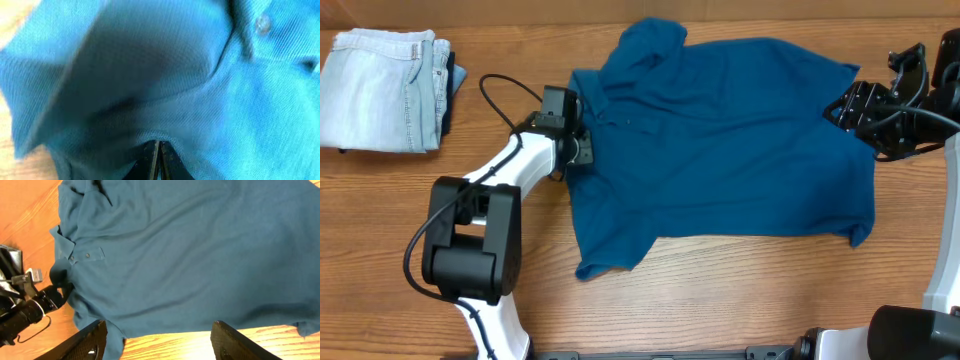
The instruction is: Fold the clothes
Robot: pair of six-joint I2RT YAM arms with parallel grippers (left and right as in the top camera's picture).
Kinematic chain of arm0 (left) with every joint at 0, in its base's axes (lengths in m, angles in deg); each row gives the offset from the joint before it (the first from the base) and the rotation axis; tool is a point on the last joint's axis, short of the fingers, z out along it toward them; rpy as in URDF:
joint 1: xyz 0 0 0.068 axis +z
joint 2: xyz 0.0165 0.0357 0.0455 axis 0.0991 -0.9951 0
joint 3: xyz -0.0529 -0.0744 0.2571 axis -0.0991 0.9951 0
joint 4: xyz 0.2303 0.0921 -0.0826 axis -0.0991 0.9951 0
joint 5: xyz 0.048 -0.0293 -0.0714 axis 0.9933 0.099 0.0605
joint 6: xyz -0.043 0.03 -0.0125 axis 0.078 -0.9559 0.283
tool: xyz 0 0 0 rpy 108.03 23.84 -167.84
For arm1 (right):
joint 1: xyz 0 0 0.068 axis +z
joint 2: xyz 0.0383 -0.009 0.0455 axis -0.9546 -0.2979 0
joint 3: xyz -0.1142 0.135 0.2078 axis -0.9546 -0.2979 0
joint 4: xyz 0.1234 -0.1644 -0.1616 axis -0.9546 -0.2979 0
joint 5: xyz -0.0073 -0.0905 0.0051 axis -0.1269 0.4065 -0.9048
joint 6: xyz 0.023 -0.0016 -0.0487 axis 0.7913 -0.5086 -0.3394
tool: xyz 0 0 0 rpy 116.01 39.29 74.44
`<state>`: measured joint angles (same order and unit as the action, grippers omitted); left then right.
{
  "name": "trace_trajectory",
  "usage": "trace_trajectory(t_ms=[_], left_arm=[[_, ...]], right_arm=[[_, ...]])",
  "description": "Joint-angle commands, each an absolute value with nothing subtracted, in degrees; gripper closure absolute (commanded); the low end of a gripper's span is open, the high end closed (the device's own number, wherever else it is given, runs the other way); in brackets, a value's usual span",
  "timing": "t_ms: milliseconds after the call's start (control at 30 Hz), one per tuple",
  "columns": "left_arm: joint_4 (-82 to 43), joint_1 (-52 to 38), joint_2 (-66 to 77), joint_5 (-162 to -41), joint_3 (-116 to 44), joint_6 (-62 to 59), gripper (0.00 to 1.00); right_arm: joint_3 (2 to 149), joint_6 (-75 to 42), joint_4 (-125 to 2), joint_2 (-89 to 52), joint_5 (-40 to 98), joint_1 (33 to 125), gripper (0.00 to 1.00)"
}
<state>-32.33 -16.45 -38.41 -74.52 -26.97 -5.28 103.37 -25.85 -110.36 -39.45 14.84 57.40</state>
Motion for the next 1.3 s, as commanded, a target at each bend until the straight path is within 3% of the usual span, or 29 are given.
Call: trace_trajectory(t_ms=[0,233,467,567,767,933,1267], left_arm=[[-36.22,-15.51,-44.69,-71.61,-25.50,-6.98,0.92],[-46.65,-11.40,-44.69,-71.18,-27.01,-5.96,0.92],[-43.32,-7.71,-44.60,-64.95,-29.48,-6.24,0.88],[-42.38,-5.39,-44.53,-67.55,-31.16,-7.07,0.87],[-33.18,-3.80,-43.66,-74.46,-40.34,-7.97,0.86],[-21.38,-5.48,-40.27,-78.26,-49.15,-9.94,0.82],[0.37,-15.93,-31.73,-77.41,-52.30,-9.59,0.80]], right_arm=[[104.42,-26.07,-110.14,-38.66,14.58,57.60,0.29],[104.42,-26.07,-110.14,-38.66,14.55,57.60,0.30],[104.42,-26.07,-110.14,-38.66,14.55,57.60,0.29],[104.42,-26.07,-110.14,-38.66,14.55,57.60,0.29],[104.40,-26.07,-110.11,-38.66,14.55,57.60,0.20],[102.41,-25.96,-108.28,-38.81,15.60,57.60,0.20],[92.53,-22.83,-103.10,-40.52,16.52,57.60,0.16]])
